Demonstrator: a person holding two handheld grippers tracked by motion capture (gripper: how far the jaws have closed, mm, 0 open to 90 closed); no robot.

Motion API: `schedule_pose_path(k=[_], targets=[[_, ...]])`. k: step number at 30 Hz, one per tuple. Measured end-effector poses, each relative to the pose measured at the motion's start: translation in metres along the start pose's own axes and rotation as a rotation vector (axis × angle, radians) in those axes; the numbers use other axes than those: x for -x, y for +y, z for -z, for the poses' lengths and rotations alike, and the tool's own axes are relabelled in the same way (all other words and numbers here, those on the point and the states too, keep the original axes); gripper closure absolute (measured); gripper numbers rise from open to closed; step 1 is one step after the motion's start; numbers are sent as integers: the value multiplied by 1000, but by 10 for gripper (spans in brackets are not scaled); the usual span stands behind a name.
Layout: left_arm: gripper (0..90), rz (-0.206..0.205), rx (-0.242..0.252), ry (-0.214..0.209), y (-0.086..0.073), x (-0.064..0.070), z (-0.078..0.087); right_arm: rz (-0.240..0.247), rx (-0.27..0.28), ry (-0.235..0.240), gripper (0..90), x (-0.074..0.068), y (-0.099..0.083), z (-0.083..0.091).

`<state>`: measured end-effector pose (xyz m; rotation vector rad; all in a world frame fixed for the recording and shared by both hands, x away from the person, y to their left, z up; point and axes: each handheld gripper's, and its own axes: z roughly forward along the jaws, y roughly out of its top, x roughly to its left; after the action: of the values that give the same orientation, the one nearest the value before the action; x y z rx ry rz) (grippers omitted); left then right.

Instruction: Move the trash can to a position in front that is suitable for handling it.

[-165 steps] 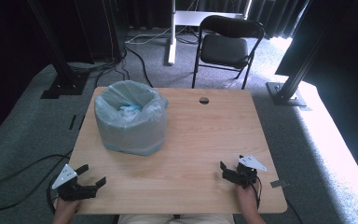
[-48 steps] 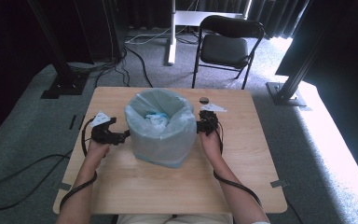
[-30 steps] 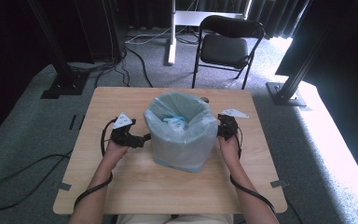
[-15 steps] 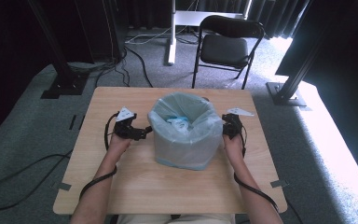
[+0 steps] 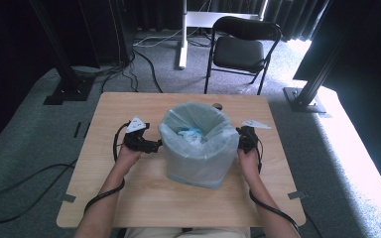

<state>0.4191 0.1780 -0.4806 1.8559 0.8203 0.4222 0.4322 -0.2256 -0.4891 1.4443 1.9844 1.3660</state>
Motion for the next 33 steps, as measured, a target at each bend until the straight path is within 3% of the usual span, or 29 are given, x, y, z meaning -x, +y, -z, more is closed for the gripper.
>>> schedule_pose_path(k=[6,14,17,23,29,33], targets=[[1,-9,-7,-20,-8,12,12,-2,-5,15,136,-7,-13,11],[1,-46,-29,-13,-17,41,31,-1,-7,51,142,-14,-31,29],[1,-46,-31,-40,-23,49,39,-2,-7,65,142,-17,-37,37],[1,-69,-42,-37,-29,61,52,35,-27,82,147,-28,-47,51],[1,-119,-68,-44,-33,77,62,31,-44,116,147,-33,-57,62],[1,-118,-76,-49,-37,82,67,31,-41,131,147,-36,-63,68]])
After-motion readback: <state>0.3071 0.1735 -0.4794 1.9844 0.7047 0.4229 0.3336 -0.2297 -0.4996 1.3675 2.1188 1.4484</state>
